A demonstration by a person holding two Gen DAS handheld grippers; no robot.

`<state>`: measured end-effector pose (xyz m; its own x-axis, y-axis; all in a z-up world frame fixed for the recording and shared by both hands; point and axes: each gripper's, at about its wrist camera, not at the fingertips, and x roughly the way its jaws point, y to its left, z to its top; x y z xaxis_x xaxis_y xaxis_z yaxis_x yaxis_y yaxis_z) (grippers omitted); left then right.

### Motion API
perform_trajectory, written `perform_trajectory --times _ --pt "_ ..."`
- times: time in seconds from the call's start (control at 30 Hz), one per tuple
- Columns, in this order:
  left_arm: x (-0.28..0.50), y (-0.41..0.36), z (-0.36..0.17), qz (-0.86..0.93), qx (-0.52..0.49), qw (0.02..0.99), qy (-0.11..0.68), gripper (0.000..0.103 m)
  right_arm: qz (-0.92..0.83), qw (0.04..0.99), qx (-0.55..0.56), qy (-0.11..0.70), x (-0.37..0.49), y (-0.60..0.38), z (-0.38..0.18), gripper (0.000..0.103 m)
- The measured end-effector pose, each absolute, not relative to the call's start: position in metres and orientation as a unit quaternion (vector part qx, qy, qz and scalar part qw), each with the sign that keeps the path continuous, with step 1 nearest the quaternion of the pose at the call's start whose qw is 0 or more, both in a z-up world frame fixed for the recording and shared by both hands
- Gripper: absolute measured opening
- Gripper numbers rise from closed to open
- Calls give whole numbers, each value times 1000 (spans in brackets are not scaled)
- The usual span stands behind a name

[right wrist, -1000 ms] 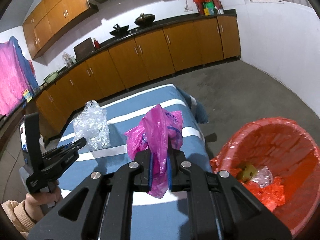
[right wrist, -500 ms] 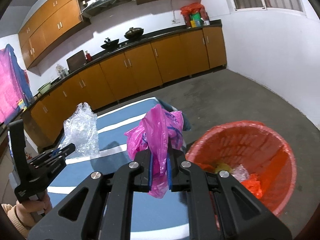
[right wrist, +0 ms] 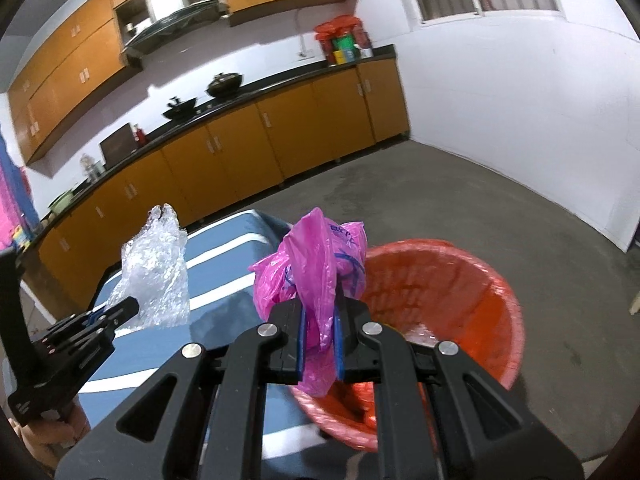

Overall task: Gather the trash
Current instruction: 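Carry the pink and bubble-wrap bags over the red basket and open both tools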

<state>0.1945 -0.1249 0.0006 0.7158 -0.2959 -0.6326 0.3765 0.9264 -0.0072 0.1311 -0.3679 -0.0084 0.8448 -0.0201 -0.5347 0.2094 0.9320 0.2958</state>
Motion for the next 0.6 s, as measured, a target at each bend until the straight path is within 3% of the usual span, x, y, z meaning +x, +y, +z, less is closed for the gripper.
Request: perform_trajectory --times 0.6 --pt "170 -220 -34 -316 67 876 358 14 -118 928 218 276 116 -423 -27 11"
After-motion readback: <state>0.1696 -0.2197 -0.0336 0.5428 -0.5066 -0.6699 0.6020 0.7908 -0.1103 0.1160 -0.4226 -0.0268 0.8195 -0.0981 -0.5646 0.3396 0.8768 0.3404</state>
